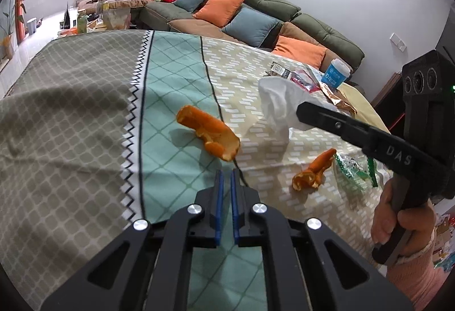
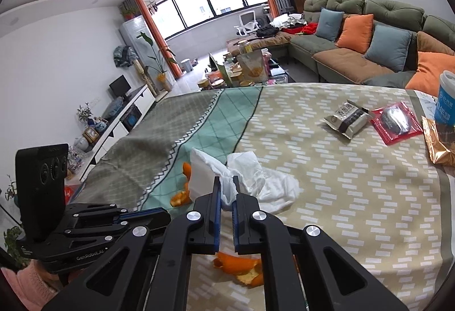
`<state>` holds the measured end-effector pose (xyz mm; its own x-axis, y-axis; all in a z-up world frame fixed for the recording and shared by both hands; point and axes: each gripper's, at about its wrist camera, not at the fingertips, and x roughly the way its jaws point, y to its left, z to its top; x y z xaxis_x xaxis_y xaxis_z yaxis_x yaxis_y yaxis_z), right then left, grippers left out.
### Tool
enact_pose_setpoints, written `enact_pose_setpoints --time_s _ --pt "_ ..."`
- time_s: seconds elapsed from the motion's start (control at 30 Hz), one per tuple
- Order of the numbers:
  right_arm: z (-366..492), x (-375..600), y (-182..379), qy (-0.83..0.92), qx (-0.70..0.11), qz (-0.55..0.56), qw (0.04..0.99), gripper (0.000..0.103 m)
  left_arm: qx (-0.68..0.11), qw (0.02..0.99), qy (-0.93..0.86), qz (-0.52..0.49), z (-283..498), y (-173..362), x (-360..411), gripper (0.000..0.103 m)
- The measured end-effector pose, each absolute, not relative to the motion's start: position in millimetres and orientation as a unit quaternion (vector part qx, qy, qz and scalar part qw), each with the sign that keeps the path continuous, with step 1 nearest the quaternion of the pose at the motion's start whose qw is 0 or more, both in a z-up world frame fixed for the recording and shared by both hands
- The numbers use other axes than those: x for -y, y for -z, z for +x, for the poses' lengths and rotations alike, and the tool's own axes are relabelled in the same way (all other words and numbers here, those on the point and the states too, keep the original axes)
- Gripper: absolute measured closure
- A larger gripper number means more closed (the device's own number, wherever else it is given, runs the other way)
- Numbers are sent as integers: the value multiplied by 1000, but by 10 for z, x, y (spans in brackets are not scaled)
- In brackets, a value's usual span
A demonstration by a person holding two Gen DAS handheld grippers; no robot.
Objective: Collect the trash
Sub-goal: 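Grasp an orange peel with the left gripper while the right gripper grasps white tissue, then carry the orange peel and tissue to the teal bin and release both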
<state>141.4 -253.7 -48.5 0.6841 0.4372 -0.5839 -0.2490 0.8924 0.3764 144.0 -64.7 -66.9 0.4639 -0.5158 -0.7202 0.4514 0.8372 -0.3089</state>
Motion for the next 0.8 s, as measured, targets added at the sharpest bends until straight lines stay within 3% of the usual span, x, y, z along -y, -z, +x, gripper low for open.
enact_pose_setpoints --time_s 0.03,0.07,0.1,0.17,0.37,0.47,0.57,0.8 --pt "1417 2533 475 -190 -349 134 908 96 -435 855 280 -35 1440 666 636 95" --pt "1417 2530 473 -191 -348 135 908 96 -440 853 279 -37 1460 674 633 81" --pt "1422 2532 475 -192 -348 137 907 96 -444 851 278 -41 1480 682 630 61" --pt "1435 2534 481 -194 -348 143 906 96 -442 852 278 -46 1520 672 643 53" --pt "1461 2533 515 -197 -351 152 903 96 -454 850 265 -36 1695 714 809 58" --pt "1466 2550 525 -199 -351 157 901 96 -456 852 256 -30 1756 723 849 78" --pt "1471 2560 537 -203 -351 164 899 96 -453 854 253 -29 1748 737 820 88" --pt "1444 2464 465 -222 -340 164 899 96 -435 863 255 -32 1568 698 632 90"
